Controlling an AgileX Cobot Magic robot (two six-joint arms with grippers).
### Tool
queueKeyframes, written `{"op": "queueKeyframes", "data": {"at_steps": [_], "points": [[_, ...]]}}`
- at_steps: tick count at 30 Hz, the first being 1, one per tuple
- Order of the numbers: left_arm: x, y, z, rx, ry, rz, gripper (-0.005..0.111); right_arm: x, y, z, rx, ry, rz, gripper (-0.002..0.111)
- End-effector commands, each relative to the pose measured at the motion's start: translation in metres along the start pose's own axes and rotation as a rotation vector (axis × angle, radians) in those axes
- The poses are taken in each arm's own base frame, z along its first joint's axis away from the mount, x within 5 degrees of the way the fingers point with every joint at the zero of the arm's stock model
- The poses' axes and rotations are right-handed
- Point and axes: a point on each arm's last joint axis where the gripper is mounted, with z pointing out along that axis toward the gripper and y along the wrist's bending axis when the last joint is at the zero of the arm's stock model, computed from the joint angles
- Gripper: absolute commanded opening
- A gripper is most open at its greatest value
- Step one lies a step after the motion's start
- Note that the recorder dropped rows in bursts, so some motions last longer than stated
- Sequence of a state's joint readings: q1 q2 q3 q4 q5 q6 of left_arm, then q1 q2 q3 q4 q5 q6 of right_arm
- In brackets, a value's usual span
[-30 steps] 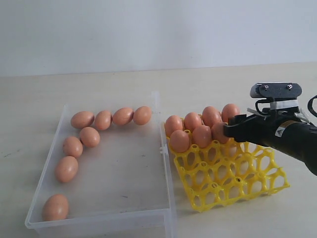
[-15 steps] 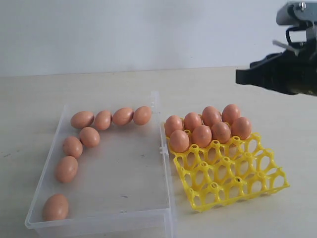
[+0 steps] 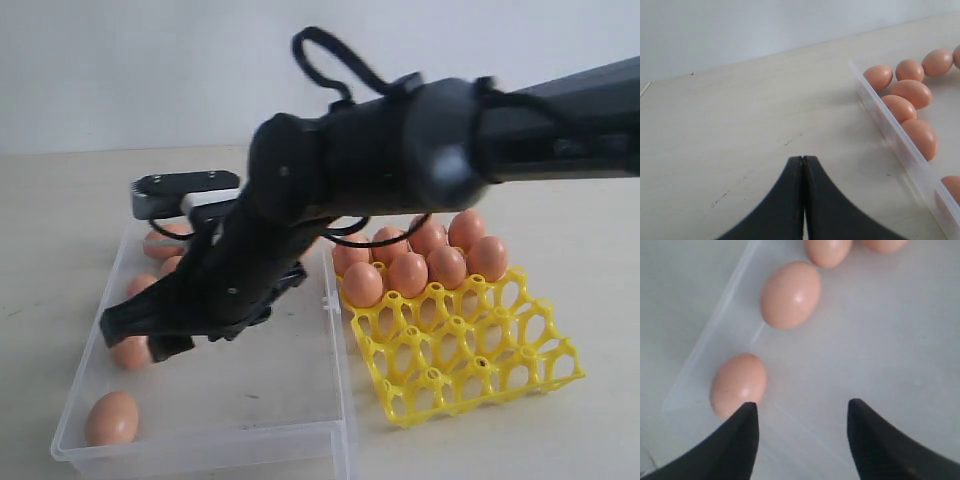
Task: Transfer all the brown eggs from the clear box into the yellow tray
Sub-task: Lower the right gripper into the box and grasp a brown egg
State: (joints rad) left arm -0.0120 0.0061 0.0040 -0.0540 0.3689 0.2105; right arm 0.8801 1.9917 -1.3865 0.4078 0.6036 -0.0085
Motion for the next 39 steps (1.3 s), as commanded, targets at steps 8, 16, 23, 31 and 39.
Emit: {"op": "queueKeyframes", "data": {"at_steps": [8,16,23,31,39], "points": [[-0.002,0.0,-0.001,-0.002,-0.019,-0.012,0.0,-0.059,0.011,0.061,-0.026,-0.04,0.232,0.058],[-0.002,0.0,-0.001,-0.002,-0.019,-0.012,0.0,-0.064,0.0,0.06,0.051,-0.032,0.349,0.057],[-0.002,0.0,-0.001,-0.002,-0.019,-0.012,0.0,-0.063,0.001,0.06,0.019,-0.019,0.451,0.055],[-0.002,0.0,-0.001,-0.002,-0.019,-0.012,0.0,-0.062,-0.002,0.068,0.022,-0.017,0.455,0.055],[-0.002,0.0,-0.001,-0.002,-0.019,-0.012,0.0,-0.056,0.0,0.082,0.016,-0.006,0.446,0.055]]}}
